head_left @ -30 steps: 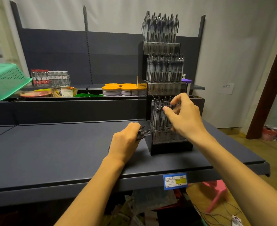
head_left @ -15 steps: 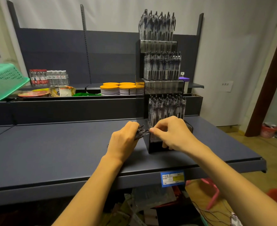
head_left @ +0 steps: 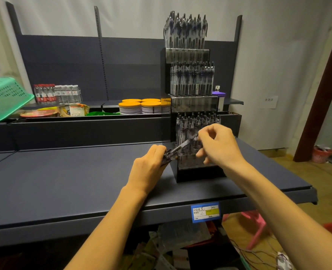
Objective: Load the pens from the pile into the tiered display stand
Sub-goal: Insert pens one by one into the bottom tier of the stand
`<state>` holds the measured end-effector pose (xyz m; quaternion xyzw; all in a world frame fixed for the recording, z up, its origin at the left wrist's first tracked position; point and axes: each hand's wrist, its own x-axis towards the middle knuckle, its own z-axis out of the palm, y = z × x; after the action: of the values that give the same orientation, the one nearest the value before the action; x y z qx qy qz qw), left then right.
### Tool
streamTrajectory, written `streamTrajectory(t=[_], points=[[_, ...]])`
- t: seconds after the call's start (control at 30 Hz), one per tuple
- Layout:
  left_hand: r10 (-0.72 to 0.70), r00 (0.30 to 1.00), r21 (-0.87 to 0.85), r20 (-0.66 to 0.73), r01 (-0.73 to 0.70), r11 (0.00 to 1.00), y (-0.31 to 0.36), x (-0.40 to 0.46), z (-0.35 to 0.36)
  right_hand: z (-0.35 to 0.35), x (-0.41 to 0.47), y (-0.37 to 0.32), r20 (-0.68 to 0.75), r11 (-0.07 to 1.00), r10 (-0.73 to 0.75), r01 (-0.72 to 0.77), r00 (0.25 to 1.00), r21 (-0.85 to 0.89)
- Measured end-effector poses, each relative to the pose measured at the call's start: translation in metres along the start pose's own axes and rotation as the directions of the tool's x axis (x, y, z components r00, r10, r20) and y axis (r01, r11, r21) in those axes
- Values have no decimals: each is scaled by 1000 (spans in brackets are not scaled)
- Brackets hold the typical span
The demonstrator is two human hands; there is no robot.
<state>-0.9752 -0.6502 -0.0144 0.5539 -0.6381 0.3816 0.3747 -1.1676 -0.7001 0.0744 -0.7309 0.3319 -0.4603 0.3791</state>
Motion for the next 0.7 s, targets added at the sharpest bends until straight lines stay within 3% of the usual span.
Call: streamTrajectory(t=[0.17,0.4,0.7], points=[[1,1000,54,-6,-1,999,-1,0,0,-14,10,-9,-244,980,-68,111,967,167],[-6,1000,73,-2,6,997,-2,0,2,-28,21,-17,-395,971,-177,224,902,77],[-8,1000,87,4,8,996,-2,0,2,-22,23,-11,-320,966,-258,247,911,-75]])
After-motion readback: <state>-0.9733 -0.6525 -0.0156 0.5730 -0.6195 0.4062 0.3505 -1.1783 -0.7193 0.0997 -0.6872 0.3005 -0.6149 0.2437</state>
